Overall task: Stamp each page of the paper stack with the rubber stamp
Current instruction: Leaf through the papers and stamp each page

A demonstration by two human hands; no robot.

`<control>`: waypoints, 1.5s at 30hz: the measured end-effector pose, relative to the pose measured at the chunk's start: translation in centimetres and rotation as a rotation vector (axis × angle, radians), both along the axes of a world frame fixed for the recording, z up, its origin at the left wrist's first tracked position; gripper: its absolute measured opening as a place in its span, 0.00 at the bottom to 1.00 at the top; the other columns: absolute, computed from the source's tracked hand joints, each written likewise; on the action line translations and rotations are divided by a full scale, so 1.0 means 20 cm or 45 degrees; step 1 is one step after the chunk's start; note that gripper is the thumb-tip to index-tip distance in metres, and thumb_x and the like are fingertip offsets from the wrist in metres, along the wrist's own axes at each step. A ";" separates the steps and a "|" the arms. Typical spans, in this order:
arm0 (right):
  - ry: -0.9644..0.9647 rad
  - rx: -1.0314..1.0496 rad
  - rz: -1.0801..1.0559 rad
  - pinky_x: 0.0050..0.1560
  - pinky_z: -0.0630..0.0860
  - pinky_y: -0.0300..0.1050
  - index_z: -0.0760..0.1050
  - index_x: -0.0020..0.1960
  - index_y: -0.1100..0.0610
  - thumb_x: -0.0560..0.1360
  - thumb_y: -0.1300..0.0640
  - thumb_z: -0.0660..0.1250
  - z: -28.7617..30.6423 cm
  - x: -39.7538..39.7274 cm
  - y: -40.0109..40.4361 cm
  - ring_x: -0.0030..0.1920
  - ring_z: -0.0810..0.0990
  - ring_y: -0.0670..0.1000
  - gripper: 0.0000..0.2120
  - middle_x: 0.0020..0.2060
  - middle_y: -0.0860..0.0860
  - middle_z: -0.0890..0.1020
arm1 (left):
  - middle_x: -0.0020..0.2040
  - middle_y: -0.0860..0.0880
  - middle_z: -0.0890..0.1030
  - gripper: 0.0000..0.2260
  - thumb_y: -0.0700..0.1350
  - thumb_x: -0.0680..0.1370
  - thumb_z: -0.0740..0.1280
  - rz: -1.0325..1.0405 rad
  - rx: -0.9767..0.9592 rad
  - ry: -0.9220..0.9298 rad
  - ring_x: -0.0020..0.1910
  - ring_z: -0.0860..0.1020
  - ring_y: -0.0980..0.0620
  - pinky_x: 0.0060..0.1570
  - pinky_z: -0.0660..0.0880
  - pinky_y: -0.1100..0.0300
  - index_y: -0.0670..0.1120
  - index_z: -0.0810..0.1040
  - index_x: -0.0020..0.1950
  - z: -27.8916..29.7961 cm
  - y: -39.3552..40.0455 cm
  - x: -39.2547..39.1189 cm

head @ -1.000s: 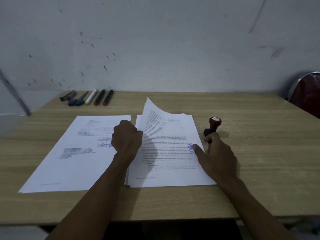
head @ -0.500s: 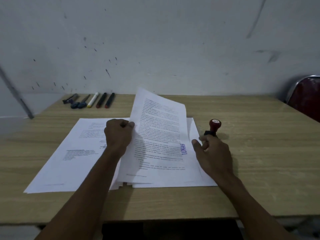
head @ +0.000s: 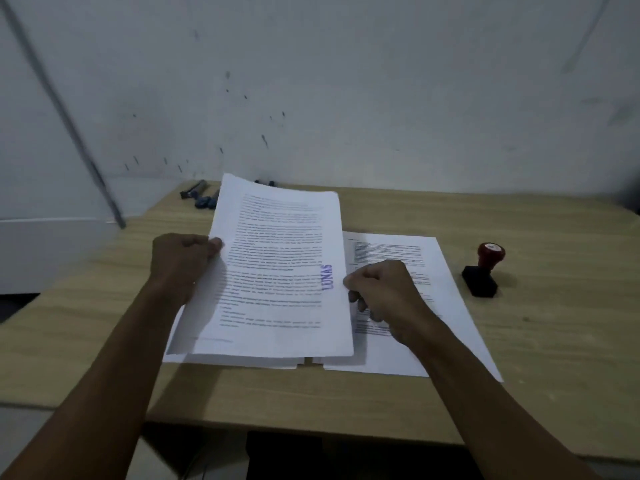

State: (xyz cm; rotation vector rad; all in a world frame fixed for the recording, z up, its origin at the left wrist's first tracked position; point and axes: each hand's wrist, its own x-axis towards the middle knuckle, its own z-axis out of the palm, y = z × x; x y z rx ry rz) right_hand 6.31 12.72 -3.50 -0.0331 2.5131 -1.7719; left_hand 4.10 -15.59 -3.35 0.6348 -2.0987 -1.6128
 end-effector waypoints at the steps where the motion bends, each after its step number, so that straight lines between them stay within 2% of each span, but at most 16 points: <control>1: -0.002 0.026 0.014 0.21 0.65 0.33 0.80 0.33 0.59 0.75 0.65 0.68 -0.01 0.00 -0.05 0.23 0.75 0.46 0.12 0.28 0.53 0.81 | 0.40 0.43 0.80 0.06 0.42 0.73 0.74 0.007 -0.112 -0.006 0.32 0.74 0.47 0.37 0.72 0.58 0.40 0.83 0.44 -0.01 -0.04 0.01; 5: 0.019 0.246 0.005 0.30 0.70 0.41 0.81 0.36 0.64 0.73 0.61 0.69 -0.05 -0.01 -0.23 0.26 0.78 0.51 0.09 0.29 0.56 0.82 | 0.41 0.43 0.81 0.10 0.42 0.73 0.73 0.053 -0.407 -0.058 0.36 0.76 0.47 0.39 0.71 0.57 0.37 0.84 0.51 -0.04 -0.17 0.02; 7: 0.024 0.363 -0.012 0.31 0.70 0.42 0.77 0.33 0.62 0.71 0.58 0.69 -0.06 -0.02 -0.29 0.26 0.76 0.51 0.11 0.25 0.53 0.78 | 0.45 0.42 0.83 0.11 0.41 0.73 0.73 0.069 -0.507 -0.082 0.40 0.78 0.46 0.42 0.71 0.58 0.36 0.83 0.53 -0.06 -0.19 0.02; 9: 0.036 0.499 -0.014 0.30 0.66 0.39 0.72 0.31 0.58 0.71 0.56 0.69 -0.06 -0.02 -0.34 0.25 0.72 0.49 0.13 0.23 0.49 0.72 | 0.48 0.40 0.84 0.11 0.41 0.73 0.73 0.070 -0.601 -0.094 0.45 0.81 0.43 0.45 0.73 0.57 0.37 0.83 0.52 -0.08 -0.22 0.00; 11: 0.061 0.624 -0.004 0.31 0.64 0.39 0.70 0.33 0.56 0.71 0.54 0.69 -0.06 -0.02 -0.36 0.29 0.74 0.49 0.12 0.26 0.48 0.72 | 0.50 0.39 0.84 0.11 0.42 0.72 0.74 0.079 -0.650 -0.119 0.50 0.81 0.41 0.52 0.76 0.53 0.38 0.84 0.51 -0.11 -0.24 -0.03; 14: 0.076 0.744 0.008 0.38 0.72 0.41 0.77 0.43 0.57 0.70 0.52 0.69 -0.06 -0.02 -0.39 0.40 0.81 0.53 0.09 0.38 0.50 0.81 | 0.50 0.40 0.84 0.11 0.44 0.73 0.74 0.110 -0.669 -0.177 0.52 0.80 0.40 0.52 0.77 0.50 0.40 0.84 0.51 -0.15 -0.25 -0.07; 17: 0.117 0.783 0.003 0.44 0.78 0.45 0.80 0.47 0.56 0.71 0.51 0.70 -0.07 -0.04 -0.41 0.43 0.82 0.52 0.10 0.41 0.50 0.83 | 0.51 0.40 0.83 0.11 0.45 0.73 0.73 0.147 -0.729 -0.217 0.51 0.80 0.39 0.49 0.76 0.50 0.41 0.83 0.52 -0.18 -0.24 -0.08; 20: 0.152 0.815 -0.010 0.45 0.79 0.45 0.80 0.48 0.55 0.71 0.50 0.71 -0.08 -0.05 -0.41 0.43 0.82 0.51 0.10 0.42 0.50 0.83 | 0.53 0.41 0.82 0.13 0.47 0.74 0.72 0.202 -0.755 -0.264 0.53 0.79 0.39 0.49 0.74 0.50 0.43 0.82 0.55 -0.19 -0.24 -0.09; 28: 0.161 0.821 -0.019 0.41 0.71 0.42 0.79 0.45 0.53 0.71 0.50 0.73 -0.08 -0.04 -0.37 0.43 0.81 0.50 0.08 0.40 0.47 0.82 | 0.59 0.43 0.79 0.17 0.47 0.72 0.73 0.214 -0.733 -0.296 0.59 0.76 0.40 0.56 0.72 0.48 0.45 0.79 0.59 -0.21 -0.23 -0.09; 31: 0.179 0.791 -0.029 0.41 0.70 0.42 0.79 0.46 0.52 0.72 0.48 0.73 -0.08 -0.03 -0.33 0.44 0.81 0.49 0.08 0.41 0.46 0.82 | 0.62 0.42 0.77 0.18 0.48 0.72 0.73 0.196 -0.820 -0.262 0.62 0.74 0.40 0.58 0.72 0.45 0.45 0.79 0.60 -0.21 -0.21 -0.09; 35: 0.217 0.742 -0.087 0.43 0.72 0.42 0.79 0.47 0.50 0.71 0.48 0.73 -0.08 -0.02 -0.25 0.45 0.80 0.49 0.08 0.42 0.47 0.82 | 0.60 0.40 0.77 0.16 0.49 0.74 0.72 0.122 -0.856 -0.121 0.61 0.74 0.40 0.56 0.72 0.47 0.44 0.79 0.59 -0.18 -0.12 -0.09; 39: 0.275 0.719 -0.217 0.45 0.74 0.43 0.78 0.48 0.49 0.71 0.47 0.73 -0.07 -0.01 -0.11 0.46 0.80 0.49 0.10 0.41 0.47 0.82 | 0.53 0.41 0.80 0.11 0.46 0.74 0.72 -0.028 -0.881 0.123 0.53 0.77 0.42 0.54 0.71 0.53 0.42 0.81 0.54 -0.15 0.08 -0.09; 43: 0.368 0.702 -0.424 0.42 0.73 0.44 0.75 0.47 0.49 0.71 0.51 0.72 -0.08 0.00 0.08 0.44 0.80 0.51 0.08 0.39 0.46 0.80 | 0.50 0.46 0.80 0.09 0.47 0.74 0.72 -0.194 -0.861 0.242 0.48 0.79 0.47 0.50 0.75 0.52 0.45 0.82 0.51 -0.13 0.34 -0.09; 45: 0.459 0.700 -0.512 0.41 0.74 0.46 0.73 0.49 0.50 0.72 0.54 0.72 -0.09 -0.01 0.19 0.45 0.79 0.53 0.10 0.42 0.48 0.78 | 0.49 0.47 0.81 0.08 0.46 0.73 0.72 -0.310 -0.846 0.312 0.46 0.79 0.48 0.48 0.76 0.52 0.46 0.82 0.50 -0.13 0.48 -0.10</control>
